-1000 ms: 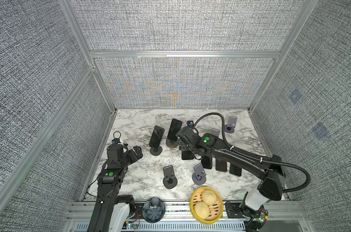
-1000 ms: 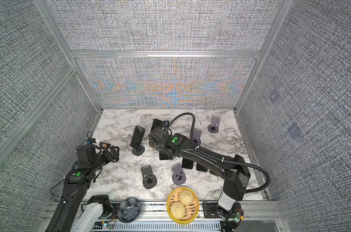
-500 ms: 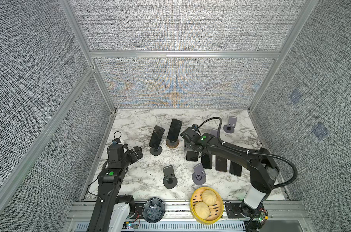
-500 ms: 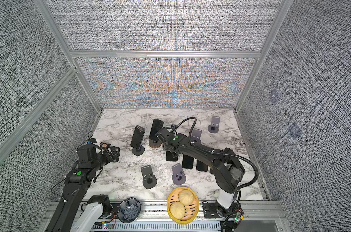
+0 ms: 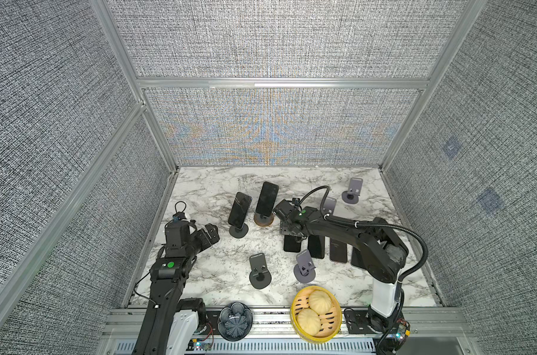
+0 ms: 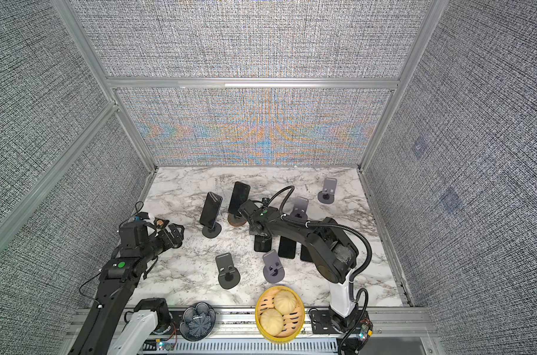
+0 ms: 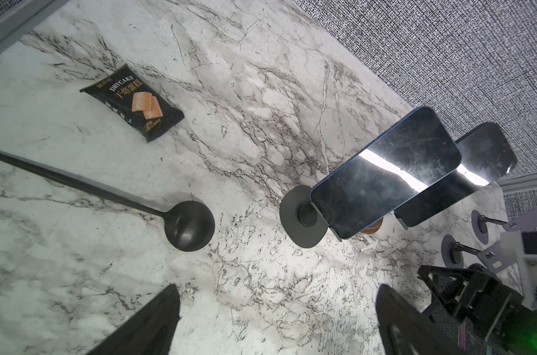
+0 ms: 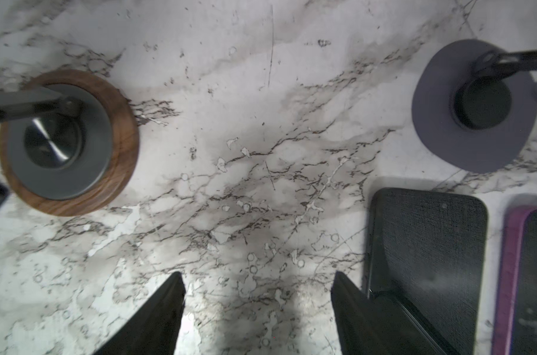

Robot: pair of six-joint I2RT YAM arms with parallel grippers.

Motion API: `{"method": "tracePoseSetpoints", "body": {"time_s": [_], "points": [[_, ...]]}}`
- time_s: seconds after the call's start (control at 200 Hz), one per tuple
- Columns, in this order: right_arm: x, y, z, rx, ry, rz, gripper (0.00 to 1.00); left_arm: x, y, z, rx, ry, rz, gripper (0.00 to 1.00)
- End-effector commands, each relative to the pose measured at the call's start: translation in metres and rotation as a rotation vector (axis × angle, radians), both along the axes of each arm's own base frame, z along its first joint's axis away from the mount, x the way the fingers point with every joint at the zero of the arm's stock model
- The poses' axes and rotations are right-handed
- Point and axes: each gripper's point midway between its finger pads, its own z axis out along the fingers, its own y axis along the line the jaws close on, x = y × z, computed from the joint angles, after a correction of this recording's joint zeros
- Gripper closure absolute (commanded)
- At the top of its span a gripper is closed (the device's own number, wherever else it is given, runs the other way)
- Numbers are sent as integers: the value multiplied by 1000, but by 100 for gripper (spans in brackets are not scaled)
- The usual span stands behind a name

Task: Remove the phone from the phone stand
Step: Place the phone at the center of the table.

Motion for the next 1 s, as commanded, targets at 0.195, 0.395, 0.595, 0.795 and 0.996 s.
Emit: {"method": "tracePoseSetpoints", "body": {"time_s": [0.195,0.395,0.595,0.795,0.996], "points": [[-2,-5,-17,-23,40,-40,32,4,-2,6,-5,-28,-10,0],[-3,-5,-21,-26,48,-44,32,4,-2,5,-5,-28,-10,0],[-5,-5,-18,-17,52,-42,30,3,-2,5,-7,-26,-10,0],[-4,-8,-20,-23,50,-42,30,3,-2,4,-7,-25,-9,1],[-6,-11,-27,-35,67,-43,29,2,-1,5,-5,-30,-4,0]]}}
